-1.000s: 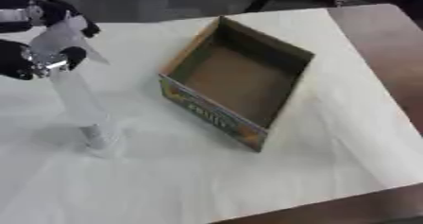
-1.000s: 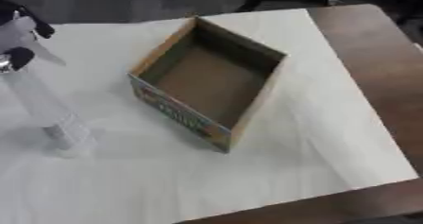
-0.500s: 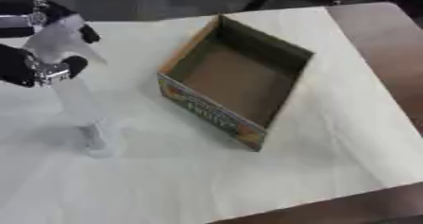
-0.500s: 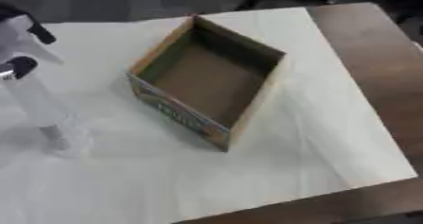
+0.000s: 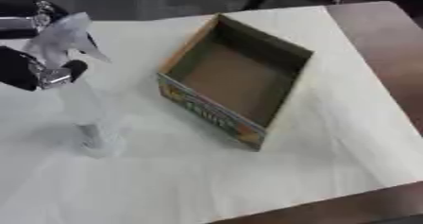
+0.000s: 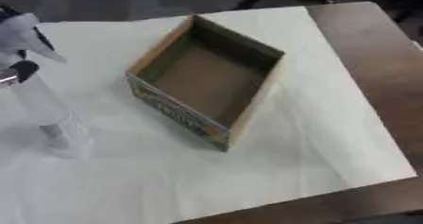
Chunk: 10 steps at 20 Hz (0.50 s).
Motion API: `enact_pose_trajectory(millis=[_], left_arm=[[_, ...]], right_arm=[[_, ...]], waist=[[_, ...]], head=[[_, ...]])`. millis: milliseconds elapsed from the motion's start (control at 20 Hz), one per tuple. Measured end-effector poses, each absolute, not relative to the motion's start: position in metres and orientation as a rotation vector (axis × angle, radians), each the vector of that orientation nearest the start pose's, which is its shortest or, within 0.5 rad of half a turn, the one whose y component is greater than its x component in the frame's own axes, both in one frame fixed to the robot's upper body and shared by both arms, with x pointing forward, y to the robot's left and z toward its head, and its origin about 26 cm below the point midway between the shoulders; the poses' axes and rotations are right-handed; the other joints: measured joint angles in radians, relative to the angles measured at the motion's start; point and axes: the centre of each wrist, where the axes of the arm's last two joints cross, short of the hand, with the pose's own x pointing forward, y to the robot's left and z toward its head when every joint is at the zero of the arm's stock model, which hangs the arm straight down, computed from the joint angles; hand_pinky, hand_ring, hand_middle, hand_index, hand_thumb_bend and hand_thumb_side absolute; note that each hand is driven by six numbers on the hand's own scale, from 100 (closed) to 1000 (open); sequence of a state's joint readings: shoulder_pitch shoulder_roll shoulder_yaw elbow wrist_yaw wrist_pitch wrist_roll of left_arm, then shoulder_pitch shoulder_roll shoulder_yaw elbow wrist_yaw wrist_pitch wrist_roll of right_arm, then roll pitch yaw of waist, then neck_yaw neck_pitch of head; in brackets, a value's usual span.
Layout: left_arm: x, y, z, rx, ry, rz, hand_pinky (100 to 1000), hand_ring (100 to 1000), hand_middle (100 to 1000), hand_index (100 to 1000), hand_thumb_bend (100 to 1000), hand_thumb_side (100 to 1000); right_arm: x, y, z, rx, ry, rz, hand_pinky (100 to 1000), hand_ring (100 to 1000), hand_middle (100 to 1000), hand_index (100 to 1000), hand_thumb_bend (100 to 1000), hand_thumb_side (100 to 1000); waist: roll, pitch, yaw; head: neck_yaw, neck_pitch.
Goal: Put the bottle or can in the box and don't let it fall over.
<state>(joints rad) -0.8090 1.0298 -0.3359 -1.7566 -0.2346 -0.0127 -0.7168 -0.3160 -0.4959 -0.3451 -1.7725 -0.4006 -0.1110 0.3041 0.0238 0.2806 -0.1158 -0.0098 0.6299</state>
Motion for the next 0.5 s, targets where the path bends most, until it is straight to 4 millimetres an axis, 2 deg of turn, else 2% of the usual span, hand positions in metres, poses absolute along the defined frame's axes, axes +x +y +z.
enact_pose_trajectory(millis=[250,500], left_arm=[[0.339,0.2878,0.3408,0.687,-1.465,-1.857,577,467,559,727,100,554],[0.3404,0.2873,0.3398,0.685,-1.474,-1.84,483,376,482,652,100,424]], right_arm=[[0.3109,-0.392,0.2129,-0.03,-2.28,0.307,982,1000,1000,910,100,273],[0.3109,-0.3921,0.2118,-0.026,-2.277,0.304,980,1000,1000,909,100,276]], waist=[[0.0,0.0,-0.002],[0.0,0.0,-0.002]], head=[[0.0,0.0],[0.001,0.0]])
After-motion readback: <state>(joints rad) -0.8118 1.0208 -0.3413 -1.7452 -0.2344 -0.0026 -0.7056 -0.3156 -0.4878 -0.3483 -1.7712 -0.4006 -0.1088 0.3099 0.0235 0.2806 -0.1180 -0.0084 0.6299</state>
